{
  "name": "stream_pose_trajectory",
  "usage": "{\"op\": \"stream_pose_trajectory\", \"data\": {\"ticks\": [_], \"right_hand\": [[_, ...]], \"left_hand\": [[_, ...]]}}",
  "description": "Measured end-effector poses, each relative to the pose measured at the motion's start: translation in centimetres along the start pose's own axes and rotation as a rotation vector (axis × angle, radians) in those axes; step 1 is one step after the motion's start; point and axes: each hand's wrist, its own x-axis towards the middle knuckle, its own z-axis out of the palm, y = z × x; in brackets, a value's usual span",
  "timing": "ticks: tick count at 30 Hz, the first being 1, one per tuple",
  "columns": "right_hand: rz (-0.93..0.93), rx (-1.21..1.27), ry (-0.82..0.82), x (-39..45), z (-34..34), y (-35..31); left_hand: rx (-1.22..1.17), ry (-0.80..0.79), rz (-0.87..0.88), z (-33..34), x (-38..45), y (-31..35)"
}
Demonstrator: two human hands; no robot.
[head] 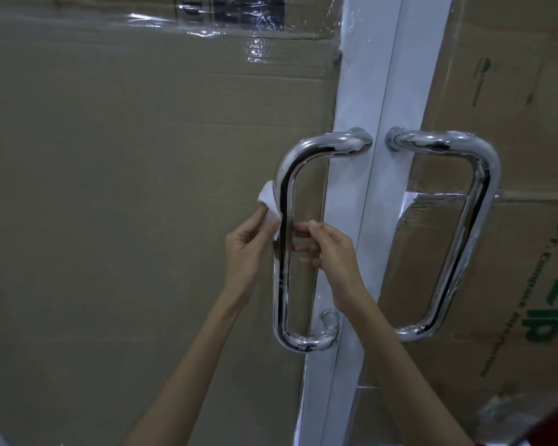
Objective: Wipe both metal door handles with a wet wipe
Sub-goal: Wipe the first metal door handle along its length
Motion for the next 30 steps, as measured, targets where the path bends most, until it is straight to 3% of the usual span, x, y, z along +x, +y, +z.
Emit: {"op": "stream_pose_trajectory", "data": {"ticks": [4, 7, 11, 16, 23, 30], "right_hand": [[-0.007, -0.041, 0.016, -0.4, -0.7, 0.6], [-0.001, -0.059, 0.021, -0.7, -1.3, 0.7], [0.001, -0.063, 0.024, -0.7, -1.8, 0.4], [0.002, -0.073, 0.002, -1.0, -1.8, 0.4], [0.046, -0.045, 0.015, -1.6, -3.1, 0.9], [0.056, -0.047, -0.041, -2.0, -1.6, 0.4]], "left_hand": [[0.02, 0.129, -0.028, 0.8, -3.3, -2.3], [0.071, 0.126, -0.079, 0.1, -5.5, -4.1], [0.21, 0.113, -0.017, -0.1, -4.1, -3.3], [0.031, 0.122, -0.026, 1.6, -2.3, -0.7], [0.019, 0.083, -0.153, -0.1, -6.0, -4.8], [0.045, 0.162, 0.007, 1.4, -2.7, -1.3]]}}
